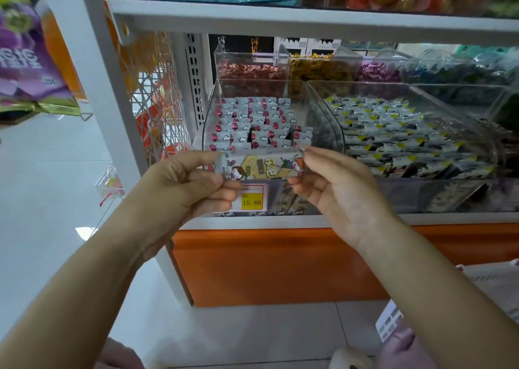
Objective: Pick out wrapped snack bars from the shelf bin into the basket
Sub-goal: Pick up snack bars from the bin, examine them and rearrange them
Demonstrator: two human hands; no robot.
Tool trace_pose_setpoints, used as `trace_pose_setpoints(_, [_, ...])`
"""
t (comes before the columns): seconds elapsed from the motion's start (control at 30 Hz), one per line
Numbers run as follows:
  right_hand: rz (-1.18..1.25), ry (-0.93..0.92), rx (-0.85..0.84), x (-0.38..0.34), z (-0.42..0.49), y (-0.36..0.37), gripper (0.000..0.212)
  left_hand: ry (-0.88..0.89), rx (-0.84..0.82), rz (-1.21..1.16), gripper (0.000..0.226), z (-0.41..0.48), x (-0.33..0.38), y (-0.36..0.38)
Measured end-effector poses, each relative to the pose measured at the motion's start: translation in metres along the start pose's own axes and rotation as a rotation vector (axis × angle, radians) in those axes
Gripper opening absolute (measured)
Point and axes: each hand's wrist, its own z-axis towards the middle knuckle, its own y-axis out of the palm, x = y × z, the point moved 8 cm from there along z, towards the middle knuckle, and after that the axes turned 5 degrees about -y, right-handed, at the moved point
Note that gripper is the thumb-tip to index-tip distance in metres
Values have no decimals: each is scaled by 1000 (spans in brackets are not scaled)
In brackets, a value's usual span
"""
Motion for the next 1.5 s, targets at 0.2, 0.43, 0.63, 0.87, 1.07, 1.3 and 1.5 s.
trace_pose_setpoints(0.2, [-71, -43, -108, -1, 0, 10, 24, 62, 49, -1, 35, 0, 4, -3])
trace_pose_setpoints(0.43, [-251, -115, -161, 2, -1, 13, 21, 123, 69, 82, 40, 1, 6, -6])
trace_pose_setpoints(0.63, [-290, -179, -91, -6, -2, 8, 10, 201, 52, 268, 26, -4, 14, 3])
trace_pose_setpoints(0.87, [-519, -372, -34, -22, -8, 10, 12, 194, 102, 362, 9, -4, 9, 11])
trace_pose_setpoints(1.07, [-409, -344, -154, -19, -14, 23, 14, 185, 196, 363, 28, -1, 9, 3])
trace_pose_setpoints(1.3, [-297, -146, -157, -9, -4, 11, 18, 236, 91, 398, 33, -2, 9, 9])
trace_pose_setpoints(1.5, [-235, -38, -274, 4, -1, 14, 28, 210, 166, 381, 25, 2, 6, 1])
